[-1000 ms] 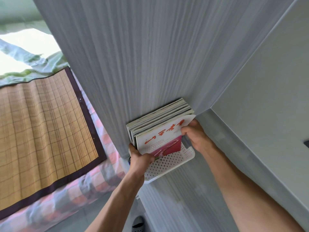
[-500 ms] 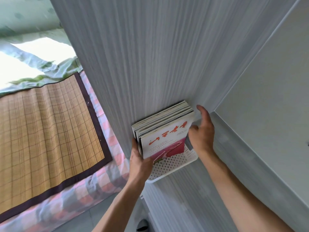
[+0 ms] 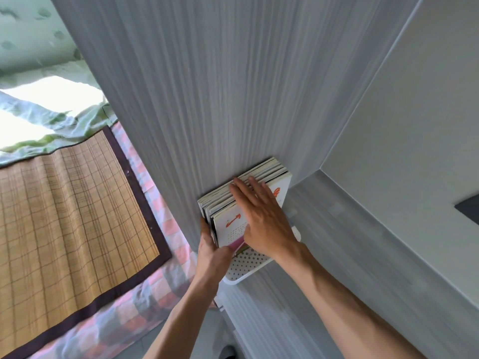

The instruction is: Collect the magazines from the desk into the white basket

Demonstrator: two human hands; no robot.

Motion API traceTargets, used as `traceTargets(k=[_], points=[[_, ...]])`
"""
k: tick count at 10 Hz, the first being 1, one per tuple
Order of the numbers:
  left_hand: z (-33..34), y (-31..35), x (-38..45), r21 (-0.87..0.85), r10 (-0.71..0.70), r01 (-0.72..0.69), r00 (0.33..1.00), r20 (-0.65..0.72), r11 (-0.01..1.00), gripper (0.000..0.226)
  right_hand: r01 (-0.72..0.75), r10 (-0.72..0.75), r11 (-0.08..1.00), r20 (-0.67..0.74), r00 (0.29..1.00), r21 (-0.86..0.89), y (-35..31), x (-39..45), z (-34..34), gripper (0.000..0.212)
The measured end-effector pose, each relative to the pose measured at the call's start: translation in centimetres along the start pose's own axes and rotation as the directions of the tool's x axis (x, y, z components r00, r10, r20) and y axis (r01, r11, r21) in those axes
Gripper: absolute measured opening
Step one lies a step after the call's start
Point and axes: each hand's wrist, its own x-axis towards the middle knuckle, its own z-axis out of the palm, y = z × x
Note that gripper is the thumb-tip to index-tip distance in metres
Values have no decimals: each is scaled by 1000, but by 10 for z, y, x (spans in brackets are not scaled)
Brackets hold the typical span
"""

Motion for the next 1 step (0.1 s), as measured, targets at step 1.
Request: traceTargets(k=[1], points=[[-8, 3, -13, -63, 1, -3, 999, -43, 998, 94, -126, 153, 976, -151, 977, 177, 5, -31, -17, 85]])
